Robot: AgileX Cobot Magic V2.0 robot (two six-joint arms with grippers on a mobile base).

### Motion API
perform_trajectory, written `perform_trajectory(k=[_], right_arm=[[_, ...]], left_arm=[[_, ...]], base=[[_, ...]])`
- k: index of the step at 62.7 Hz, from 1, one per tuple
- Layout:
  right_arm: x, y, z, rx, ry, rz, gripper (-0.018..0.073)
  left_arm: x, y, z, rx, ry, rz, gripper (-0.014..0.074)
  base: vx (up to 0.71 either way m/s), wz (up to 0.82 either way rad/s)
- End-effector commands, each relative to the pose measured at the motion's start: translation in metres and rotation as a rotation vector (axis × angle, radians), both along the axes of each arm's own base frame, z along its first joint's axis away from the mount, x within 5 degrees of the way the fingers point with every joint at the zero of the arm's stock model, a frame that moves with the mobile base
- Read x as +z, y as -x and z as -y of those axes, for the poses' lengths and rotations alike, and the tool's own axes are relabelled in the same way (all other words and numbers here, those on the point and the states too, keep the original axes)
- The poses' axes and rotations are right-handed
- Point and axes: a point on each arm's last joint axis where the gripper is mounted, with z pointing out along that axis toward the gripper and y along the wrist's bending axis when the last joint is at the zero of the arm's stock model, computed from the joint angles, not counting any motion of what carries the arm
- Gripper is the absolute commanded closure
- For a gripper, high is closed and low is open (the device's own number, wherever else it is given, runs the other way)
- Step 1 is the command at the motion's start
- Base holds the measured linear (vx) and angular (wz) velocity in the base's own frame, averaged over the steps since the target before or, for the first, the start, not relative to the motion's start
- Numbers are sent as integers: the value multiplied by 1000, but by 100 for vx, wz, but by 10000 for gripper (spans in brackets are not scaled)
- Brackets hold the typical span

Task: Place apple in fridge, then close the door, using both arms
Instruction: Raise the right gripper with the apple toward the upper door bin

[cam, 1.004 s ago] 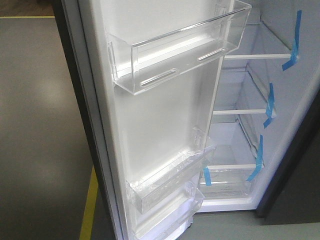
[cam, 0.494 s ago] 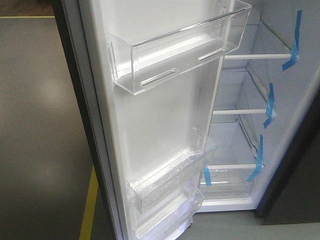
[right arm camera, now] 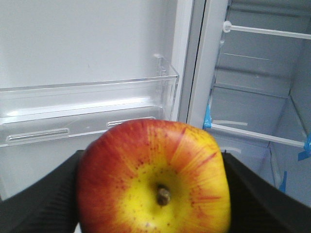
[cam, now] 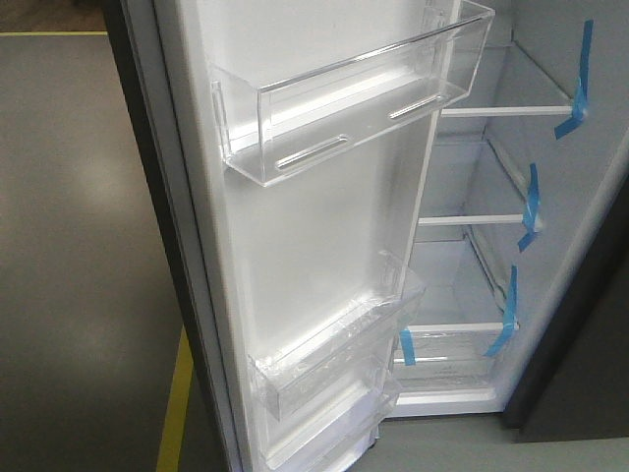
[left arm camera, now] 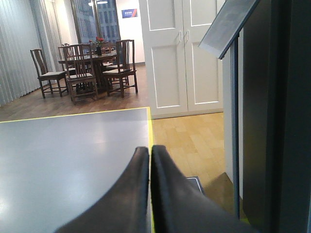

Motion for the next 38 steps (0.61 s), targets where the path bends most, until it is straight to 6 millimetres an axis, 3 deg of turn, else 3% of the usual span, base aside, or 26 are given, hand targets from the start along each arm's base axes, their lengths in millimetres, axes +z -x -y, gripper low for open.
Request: perform_trajectory(k=[1, 12, 23, 38], right_arm=[[14, 2, 2, -28, -27, 92, 566], [16, 1, 2, -36, -45, 113, 566], [36, -8, 1, -18, -189, 206, 566], [75, -87, -11, 262, -133, 174, 566]], left_arm=[[1, 1, -1, 11, 3, 70, 603], [1, 1, -1, 11, 3, 70, 603], [1, 1, -1, 11, 3, 70, 603], [1, 1, -1, 11, 3, 70, 603]], base=[[0, 0], [0, 0], [0, 0], [0, 0]])
